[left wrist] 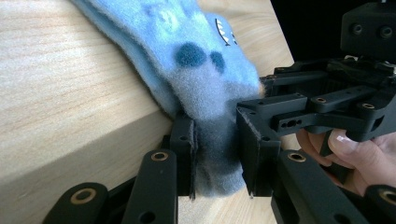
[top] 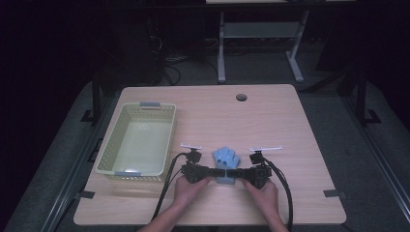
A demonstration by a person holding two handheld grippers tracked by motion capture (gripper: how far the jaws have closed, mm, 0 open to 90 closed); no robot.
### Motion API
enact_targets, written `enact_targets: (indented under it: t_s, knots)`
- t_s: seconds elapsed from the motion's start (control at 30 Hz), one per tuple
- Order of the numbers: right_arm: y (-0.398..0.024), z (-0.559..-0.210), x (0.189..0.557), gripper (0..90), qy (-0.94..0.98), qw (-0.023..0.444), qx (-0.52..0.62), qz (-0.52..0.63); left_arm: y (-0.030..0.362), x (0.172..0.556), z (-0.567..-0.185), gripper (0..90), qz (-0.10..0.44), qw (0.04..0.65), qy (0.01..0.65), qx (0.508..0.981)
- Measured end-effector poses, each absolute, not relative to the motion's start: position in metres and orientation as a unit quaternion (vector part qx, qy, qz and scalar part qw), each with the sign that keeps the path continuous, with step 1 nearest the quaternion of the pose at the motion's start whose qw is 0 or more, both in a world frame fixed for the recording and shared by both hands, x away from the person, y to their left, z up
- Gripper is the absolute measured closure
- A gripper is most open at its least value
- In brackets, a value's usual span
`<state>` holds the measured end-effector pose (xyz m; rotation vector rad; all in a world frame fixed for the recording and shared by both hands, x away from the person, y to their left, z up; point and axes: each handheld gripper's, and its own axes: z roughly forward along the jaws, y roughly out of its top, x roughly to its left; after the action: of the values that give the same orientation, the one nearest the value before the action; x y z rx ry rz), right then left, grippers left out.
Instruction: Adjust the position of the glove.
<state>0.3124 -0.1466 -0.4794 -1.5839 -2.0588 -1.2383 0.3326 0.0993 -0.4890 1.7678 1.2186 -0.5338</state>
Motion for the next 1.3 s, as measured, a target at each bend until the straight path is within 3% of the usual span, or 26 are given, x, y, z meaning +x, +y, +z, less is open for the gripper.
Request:
enact_targets:
  t_s: [0.47, 1.3]
  knots:
    - [-0.147, -0.475, 0.312, 71.2, -0.712, 0.127, -0.536, -0.436, 0.100, 0.333, -0.486, 70.8, -0.212, 0.459, 0.479, 0.717]
    - [-0.157, -0.436, 0.297, 71.4, -0.720, 0.094, -0.511, -0.461, 0.094, 0.326, -0.450, 70.8, -0.195, 0.491, 0.426, 0.734]
